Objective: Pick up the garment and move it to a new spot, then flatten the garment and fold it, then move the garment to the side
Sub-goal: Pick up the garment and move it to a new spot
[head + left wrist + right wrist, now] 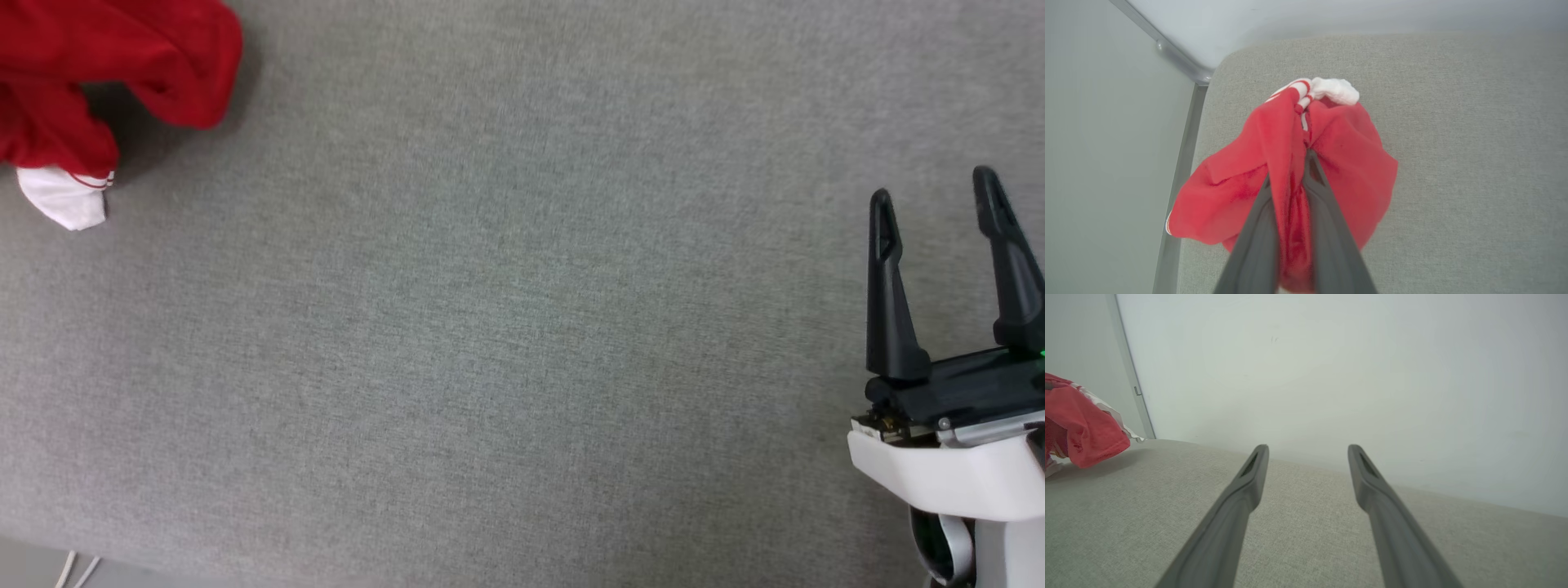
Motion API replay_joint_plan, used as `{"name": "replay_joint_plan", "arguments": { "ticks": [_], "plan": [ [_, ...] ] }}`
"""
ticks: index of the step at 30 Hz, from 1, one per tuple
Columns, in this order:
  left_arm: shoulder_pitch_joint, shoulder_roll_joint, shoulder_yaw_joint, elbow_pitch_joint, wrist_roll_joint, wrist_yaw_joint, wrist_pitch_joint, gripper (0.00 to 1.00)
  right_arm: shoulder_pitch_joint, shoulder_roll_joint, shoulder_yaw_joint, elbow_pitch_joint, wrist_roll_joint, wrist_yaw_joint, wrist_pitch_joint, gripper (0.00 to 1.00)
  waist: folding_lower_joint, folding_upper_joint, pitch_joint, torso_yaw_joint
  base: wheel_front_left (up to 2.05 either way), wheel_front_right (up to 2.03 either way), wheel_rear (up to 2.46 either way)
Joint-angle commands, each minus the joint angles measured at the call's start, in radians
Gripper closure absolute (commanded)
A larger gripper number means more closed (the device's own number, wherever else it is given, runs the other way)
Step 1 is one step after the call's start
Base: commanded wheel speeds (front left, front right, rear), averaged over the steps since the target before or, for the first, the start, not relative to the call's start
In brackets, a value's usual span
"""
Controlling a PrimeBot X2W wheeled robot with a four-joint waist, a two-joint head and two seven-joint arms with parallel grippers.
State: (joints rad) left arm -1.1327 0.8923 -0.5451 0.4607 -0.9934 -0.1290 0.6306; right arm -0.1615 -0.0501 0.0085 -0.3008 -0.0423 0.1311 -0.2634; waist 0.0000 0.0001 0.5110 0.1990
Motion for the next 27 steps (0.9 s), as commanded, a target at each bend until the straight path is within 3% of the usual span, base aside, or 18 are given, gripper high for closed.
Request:
{"name": "replay_joint_plan", "arguments": {
  "ticks": [1,8,17,27],
  "plan": [
    [-0.020,0.006,-0.011,-0.021,0.006,0.000,0.002,1.00,0.013,0.000,-0.001,0.007,0.009,-0.001,-0.002,0.00,0.0000,-0.0001,-0.047,-0.019,0.00,0.00,0.00],
    [-0.106,0.010,-0.112,-0.182,0.055,0.000,0.024,1.00,0.035,0.000,-0.004,0.046,0.062,-0.001,-0.002,0.00,0.0000,-0.0001,-0.143,-0.076,0.00,0.00,0.00],
    [-0.180,-0.054,-0.205,-0.335,0.091,0.000,0.080,1.00,0.059,0.000,-0.006,0.078,0.115,-0.001,-0.002,0.00,0.0000,-0.0001,-0.224,-0.191,0.00,0.00,0.00],
    [-0.171,-0.111,-0.308,-0.449,0.101,0.000,0.090,1.00,0.083,0.000,-0.013,0.097,0.150,-0.001,-0.002,0.00,0.0000,-0.0001,-0.243,-0.332,0.00,0.00,0.00]
  ]
}}
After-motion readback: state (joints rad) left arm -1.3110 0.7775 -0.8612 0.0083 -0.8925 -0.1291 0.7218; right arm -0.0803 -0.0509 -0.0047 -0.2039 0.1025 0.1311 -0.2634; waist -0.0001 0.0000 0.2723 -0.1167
